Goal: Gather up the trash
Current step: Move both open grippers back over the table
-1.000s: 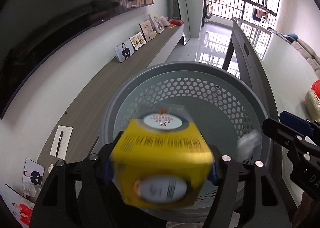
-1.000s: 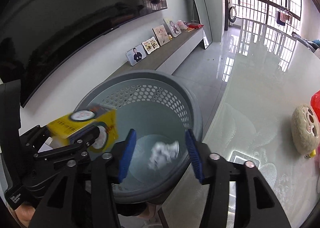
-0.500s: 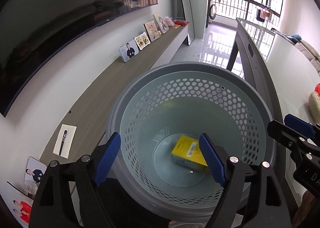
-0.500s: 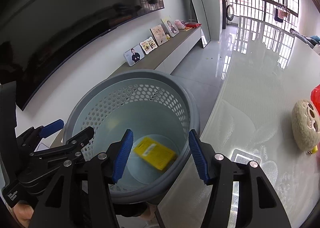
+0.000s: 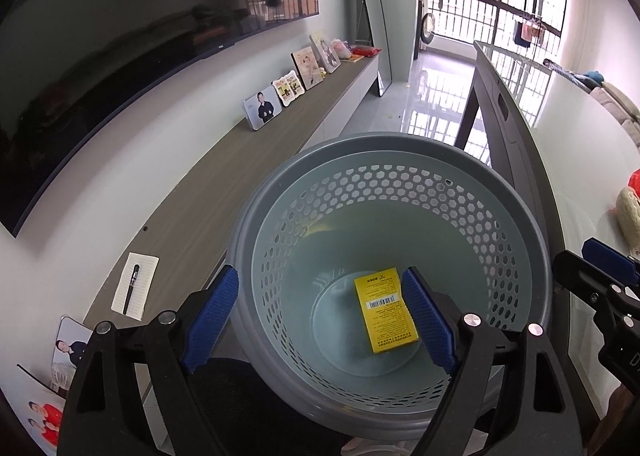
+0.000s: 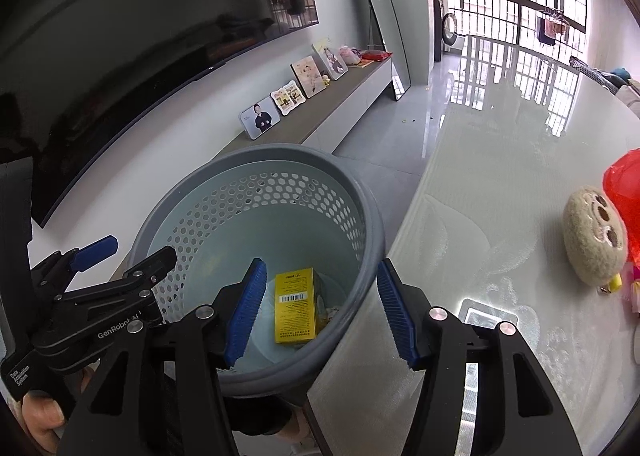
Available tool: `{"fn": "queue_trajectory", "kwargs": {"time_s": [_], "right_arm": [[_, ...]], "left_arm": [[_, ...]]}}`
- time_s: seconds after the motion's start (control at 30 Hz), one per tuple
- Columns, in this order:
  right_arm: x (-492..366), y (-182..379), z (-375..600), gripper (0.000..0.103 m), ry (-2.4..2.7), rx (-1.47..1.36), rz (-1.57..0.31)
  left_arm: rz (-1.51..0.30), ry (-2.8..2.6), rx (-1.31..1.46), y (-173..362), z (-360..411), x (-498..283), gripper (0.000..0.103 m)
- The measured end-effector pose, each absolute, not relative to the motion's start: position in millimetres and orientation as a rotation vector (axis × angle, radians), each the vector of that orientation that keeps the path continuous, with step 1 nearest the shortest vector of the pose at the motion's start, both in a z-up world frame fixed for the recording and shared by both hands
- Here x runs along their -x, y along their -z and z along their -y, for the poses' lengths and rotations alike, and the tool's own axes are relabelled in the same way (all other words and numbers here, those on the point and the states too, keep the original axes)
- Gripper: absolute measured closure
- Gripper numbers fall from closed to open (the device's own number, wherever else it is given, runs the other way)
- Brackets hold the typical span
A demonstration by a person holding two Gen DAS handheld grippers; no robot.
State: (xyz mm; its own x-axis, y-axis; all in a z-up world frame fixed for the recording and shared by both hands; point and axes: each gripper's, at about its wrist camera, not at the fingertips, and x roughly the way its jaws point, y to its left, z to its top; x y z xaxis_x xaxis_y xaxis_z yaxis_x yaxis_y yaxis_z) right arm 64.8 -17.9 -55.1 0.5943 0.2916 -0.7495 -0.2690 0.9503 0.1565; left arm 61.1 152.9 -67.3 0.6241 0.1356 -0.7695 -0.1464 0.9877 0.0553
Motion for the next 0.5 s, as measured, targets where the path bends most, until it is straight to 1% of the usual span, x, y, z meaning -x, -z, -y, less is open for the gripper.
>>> {"fn": "queue_trajectory", "kwargs": {"time_s": [0.27,0.5], "right_arm": [[-44.0,43.6,51.8,0.047,-0.256,-0.06,-0.843],[-20.2,32.5,91.9,0.046,-0.171,-0.1,-0.812]], "left_arm": [[-0.864,-0.118,0.0,59.9,-134.3,-56.8,0.019],[-0.838,-0.033,-0.029,46.5,-101.0,-54.0,0.018]]}}
